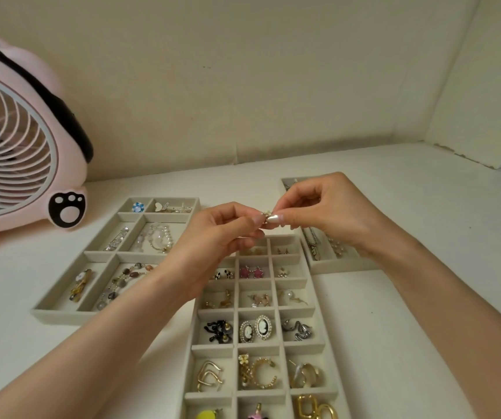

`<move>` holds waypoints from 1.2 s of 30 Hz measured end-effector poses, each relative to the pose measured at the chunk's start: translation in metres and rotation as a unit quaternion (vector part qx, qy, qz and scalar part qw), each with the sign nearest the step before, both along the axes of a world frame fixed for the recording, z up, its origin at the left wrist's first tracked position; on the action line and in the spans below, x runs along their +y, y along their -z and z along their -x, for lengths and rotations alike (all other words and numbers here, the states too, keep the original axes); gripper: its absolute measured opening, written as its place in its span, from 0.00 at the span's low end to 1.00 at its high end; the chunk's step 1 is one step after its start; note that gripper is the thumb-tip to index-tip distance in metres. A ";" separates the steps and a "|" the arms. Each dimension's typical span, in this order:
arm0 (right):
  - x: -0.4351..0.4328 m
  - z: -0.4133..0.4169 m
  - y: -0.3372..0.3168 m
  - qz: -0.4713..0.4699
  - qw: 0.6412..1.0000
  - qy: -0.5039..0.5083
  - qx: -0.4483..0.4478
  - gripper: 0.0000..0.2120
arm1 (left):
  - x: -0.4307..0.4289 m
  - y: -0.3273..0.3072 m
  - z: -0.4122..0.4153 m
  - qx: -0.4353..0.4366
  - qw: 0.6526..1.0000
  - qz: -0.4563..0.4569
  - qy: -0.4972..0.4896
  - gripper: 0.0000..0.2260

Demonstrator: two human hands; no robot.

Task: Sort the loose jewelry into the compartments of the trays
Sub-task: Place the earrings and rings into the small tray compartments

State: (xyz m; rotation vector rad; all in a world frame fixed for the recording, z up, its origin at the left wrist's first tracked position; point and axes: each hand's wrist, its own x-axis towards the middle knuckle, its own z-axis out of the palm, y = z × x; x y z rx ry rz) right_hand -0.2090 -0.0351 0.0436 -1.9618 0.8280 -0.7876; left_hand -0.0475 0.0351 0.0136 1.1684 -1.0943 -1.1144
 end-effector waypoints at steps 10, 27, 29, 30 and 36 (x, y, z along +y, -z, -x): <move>-0.001 0.002 -0.001 -0.006 1.000 -0.012 0.010 0.03 | 0.002 -0.002 0.000 -0.075 0.997 -0.006 0.014 0.04; 0.006 0.009 -0.022 0.037 0.937 -0.053 0.343 0.02 | 0.003 -0.003 -0.008 -0.265 0.963 0.024 -0.033 0.04; 0.007 0.007 -0.019 0.041 0.927 -0.046 0.370 0.01 | 0.003 -0.003 -0.009 -0.265 0.963 0.032 -0.034 0.04; 0.007 0.006 -0.016 0.050 0.923 -0.040 0.379 0.01 | 0.004 -0.004 -0.008 -0.269 0.962 0.037 -0.033 0.04; 0.009 -0.003 -0.007 0.096 0.904 -0.028 0.416 0.01 | 0.005 -0.005 -0.009 -0.341 0.936 0.073 -0.036 0.10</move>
